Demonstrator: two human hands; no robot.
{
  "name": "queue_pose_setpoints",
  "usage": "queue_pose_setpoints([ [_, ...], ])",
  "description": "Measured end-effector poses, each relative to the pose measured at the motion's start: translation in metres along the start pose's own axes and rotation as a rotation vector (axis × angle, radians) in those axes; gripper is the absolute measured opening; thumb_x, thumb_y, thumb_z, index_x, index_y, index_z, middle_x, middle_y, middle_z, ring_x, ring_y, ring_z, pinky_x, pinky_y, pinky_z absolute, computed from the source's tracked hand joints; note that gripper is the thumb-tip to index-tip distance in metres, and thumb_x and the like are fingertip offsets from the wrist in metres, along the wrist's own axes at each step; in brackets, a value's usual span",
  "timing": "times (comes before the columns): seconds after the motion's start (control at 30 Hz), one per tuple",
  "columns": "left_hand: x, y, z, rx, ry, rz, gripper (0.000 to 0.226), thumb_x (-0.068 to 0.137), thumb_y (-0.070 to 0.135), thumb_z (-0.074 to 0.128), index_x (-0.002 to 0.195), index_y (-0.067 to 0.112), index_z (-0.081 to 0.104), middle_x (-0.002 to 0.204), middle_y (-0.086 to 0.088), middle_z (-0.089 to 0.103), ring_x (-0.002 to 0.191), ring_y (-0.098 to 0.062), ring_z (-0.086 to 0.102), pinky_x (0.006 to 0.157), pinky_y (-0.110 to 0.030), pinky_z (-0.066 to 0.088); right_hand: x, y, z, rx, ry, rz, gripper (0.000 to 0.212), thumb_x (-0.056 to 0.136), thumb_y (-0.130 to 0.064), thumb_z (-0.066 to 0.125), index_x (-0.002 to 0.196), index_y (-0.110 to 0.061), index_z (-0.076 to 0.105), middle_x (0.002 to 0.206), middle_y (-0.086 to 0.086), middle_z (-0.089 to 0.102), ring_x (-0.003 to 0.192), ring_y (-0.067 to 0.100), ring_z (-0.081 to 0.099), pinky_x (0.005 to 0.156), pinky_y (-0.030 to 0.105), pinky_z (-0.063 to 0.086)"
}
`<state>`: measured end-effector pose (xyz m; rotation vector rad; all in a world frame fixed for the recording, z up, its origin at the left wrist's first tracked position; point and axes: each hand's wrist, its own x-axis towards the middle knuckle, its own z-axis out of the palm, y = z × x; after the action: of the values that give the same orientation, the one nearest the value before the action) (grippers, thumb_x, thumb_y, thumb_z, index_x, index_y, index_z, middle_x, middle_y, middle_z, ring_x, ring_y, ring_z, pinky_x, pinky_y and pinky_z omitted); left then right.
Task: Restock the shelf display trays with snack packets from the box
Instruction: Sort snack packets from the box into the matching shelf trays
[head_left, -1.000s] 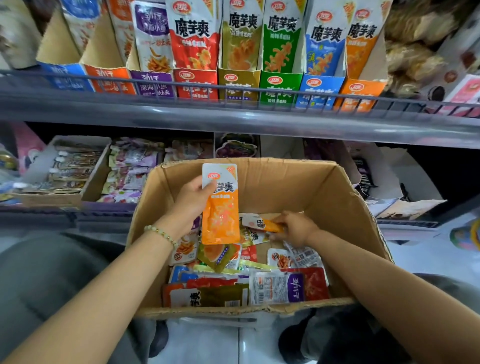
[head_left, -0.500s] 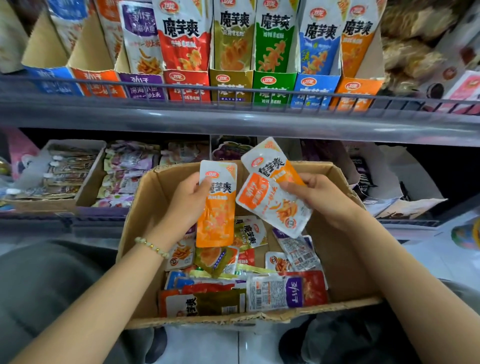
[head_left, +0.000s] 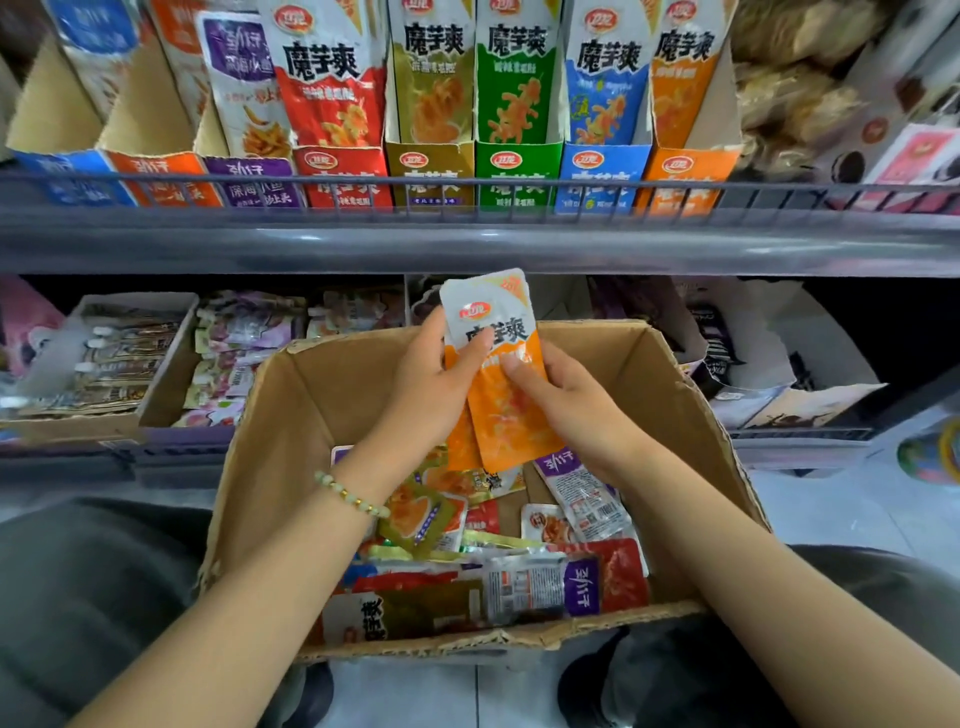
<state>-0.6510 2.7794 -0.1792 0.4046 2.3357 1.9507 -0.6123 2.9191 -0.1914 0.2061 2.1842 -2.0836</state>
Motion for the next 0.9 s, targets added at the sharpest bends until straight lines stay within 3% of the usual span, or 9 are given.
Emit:
queue_pose_setpoints([
  [0.1, 0.000, 0.008, 0.016, -0.067, -0.004, -0.020, 0.021, 0.101, 0.018, 0.043, 0.121, 0.013, 0.044, 0.110, 0.003, 0.059, 0.093, -0.003, 0.059, 0.073, -0.013, 0.051, -0.001, 0.003, 0.001, 0.233, 0.047, -0.034, 0.030, 0.098, -0.022, 0.053, 0.126, -0.012, 0.057, 0.115, 0.011, 0.069, 0.101, 0.025, 0.068, 0.089, 0.044, 0.055],
  [0.2, -0.003, 0.007, 0.028, -0.109, -0.031, -0.039, 0.026, 0.097, 0.020, 0.050, 0.120, 0.016, 0.040, 0.106, 0.011, 0.053, 0.094, 0.000, 0.056, 0.078, -0.014, 0.051, 0.002, 0.003, -0.007, 0.424, 0.129, -0.034, 0.031, 0.098, -0.021, 0.051, 0.127, -0.014, 0.056, 0.115, 0.009, 0.069, 0.104, 0.025, 0.067, 0.090, 0.045, 0.054],
  [0.3, -0.006, 0.000, 0.032, -0.070, -0.196, -0.124, 0.023, 0.091, 0.024, 0.059, 0.112, 0.022, 0.051, 0.103, 0.010, 0.062, 0.088, -0.001, 0.063, 0.069, -0.015, 0.054, 0.004, 0.002, -0.014, 0.505, 0.178, -0.046, 0.032, 0.099, -0.021, 0.048, 0.130, -0.014, 0.053, 0.117, 0.007, 0.069, 0.106, 0.021, 0.067, 0.090, 0.040, 0.054],
  [0.37, -0.005, -0.005, 0.034, -0.051, -0.265, -0.134, 0.016, 0.091, 0.022, 0.060, 0.102, 0.029, 0.051, 0.097, 0.008, 0.064, 0.079, -0.006, 0.065, 0.061, -0.021, 0.057, 0.006, 0.001, -0.019, 0.447, 0.175, -0.062, 0.030, 0.097, -0.020, 0.051, 0.127, -0.014, 0.054, 0.117, 0.006, 0.069, 0.107, 0.021, 0.066, 0.092, 0.042, 0.053],
  [0.43, -0.002, -0.004, 0.033, -0.035, -0.289, -0.132, 0.020, 0.091, 0.020, 0.059, 0.104, 0.031, 0.049, 0.097, 0.007, 0.064, 0.076, -0.009, 0.066, 0.056, -0.024, 0.056, 0.007, -0.005, -0.028, 0.303, 0.197, -0.127, 0.037, 0.093, -0.012, 0.059, 0.128, -0.014, 0.049, 0.118, 0.007, 0.068, 0.110, 0.024, 0.065, 0.092, 0.041, 0.053],
  [0.6, 0.006, 0.011, 0.032, 0.075, -0.378, -0.073, 0.033, 0.090, 0.024, 0.062, 0.113, 0.039, 0.043, 0.105, 0.010, 0.061, 0.084, -0.009, 0.064, 0.054, -0.020, 0.053, 0.002, -0.029, -0.070, 0.123, 0.168, -0.374, 0.089, 0.081, 0.003, 0.069, 0.140, -0.043, 0.020, 0.125, 0.011, 0.060, 0.109, 0.021, 0.065, 0.081, 0.034, 0.058],
  [0.73, 0.015, 0.032, 0.035, 0.158, -0.501, -0.002, 0.039, 0.090, 0.026, 0.061, 0.120, 0.039, 0.041, 0.110, 0.009, 0.062, 0.085, -0.005, 0.065, 0.053, -0.021, 0.052, -0.008, -0.046, -0.090, 0.004, 0.126, -0.347, 0.067, 0.084, -0.005, 0.068, 0.137, -0.029, 0.034, 0.123, 0.009, 0.059, 0.102, 0.015, 0.067, 0.074, 0.029, 0.058],
  [0.9, 0.034, 0.069, 0.042, 0.278, -0.628, 0.052, 0.039, 0.085, 0.041, 0.061, 0.117, 0.041, 0.039, 0.102, 0.008, 0.063, 0.071, -0.004, 0.063, 0.049, -0.020, 0.047, -0.010, -0.078, -0.124, 0.048, 0.057, -0.197, 0.060, 0.078, -0.011, 0.073, 0.127, -0.027, 0.042, 0.109, 0.002, 0.067, 0.094, 0.019, 0.070, 0.072, 0.038, 0.060],
])
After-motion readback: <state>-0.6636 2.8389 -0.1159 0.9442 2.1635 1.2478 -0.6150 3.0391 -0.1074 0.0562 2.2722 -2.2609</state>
